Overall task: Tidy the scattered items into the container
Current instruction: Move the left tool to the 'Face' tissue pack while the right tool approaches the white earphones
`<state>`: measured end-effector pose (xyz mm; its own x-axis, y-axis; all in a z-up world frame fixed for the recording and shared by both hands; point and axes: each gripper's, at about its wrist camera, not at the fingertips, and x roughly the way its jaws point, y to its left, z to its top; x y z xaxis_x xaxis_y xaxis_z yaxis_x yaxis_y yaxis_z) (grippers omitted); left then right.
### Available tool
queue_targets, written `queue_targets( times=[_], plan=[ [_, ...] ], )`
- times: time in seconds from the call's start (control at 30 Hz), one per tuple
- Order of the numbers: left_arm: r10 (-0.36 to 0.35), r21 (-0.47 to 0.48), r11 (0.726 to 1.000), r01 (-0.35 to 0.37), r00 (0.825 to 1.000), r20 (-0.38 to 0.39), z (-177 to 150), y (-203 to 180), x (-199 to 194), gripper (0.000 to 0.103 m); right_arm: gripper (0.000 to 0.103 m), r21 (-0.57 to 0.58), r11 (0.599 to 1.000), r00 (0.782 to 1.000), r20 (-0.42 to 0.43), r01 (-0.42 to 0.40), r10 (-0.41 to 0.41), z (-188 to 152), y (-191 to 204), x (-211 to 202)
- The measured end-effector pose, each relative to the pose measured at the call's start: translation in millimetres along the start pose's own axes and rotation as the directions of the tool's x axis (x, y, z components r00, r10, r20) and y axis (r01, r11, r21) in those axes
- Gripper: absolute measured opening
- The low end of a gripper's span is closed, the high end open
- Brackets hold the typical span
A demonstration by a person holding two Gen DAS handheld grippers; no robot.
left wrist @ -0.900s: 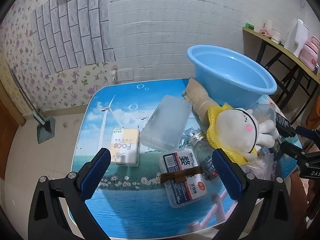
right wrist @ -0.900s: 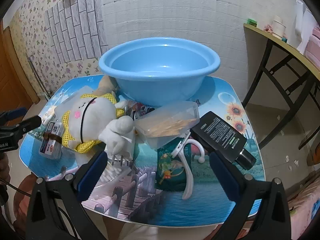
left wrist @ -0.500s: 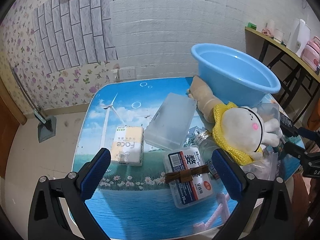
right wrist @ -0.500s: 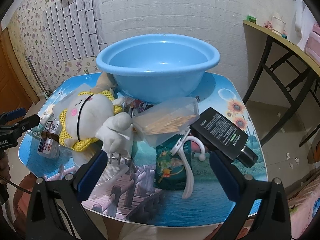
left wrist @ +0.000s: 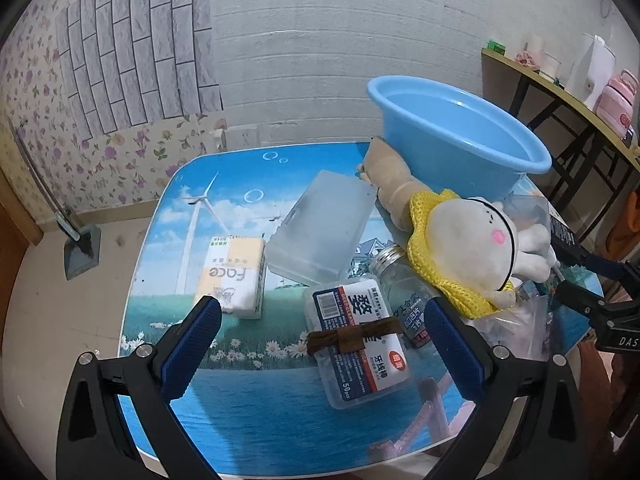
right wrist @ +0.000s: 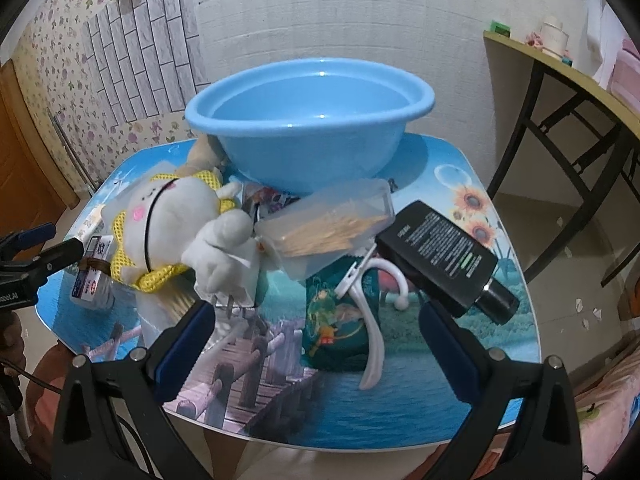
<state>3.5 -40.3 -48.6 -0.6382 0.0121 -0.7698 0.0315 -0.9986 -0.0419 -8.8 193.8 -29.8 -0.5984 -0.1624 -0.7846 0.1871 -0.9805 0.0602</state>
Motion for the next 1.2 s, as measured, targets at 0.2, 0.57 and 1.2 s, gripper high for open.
queue_targets(
  times=[0.2, 0.57, 1.2],
  plan=[
    [0.005, -0.003, 1.0, -0.005, 1.0, 0.001, -3.6, 5.5, -2.9, 0.102, 0.103, 0.002, 1.0, 1.0, 0.01, 0.002, -0.002, -2.9, -3.8, -1.0],
    [0.046, -0.028, 0.999, -0.046, 0.999, -0.004, -15.1, 31.2, -9.9, 0.102, 0.103, 0.07, 0.997, 1.0, 0.01, 0.016, -0.016, -13.3, -27.4, -6.6],
    [0.053, -0.044, 0.998, -0.055, 0.998, -0.047, -13.1, 61.6, 36.2, 0.082, 0.062, 0.041, 0.998, 0.998, -0.028, 0.053, -0.052, -14.7, -29.2, 8.0]
  ],
)
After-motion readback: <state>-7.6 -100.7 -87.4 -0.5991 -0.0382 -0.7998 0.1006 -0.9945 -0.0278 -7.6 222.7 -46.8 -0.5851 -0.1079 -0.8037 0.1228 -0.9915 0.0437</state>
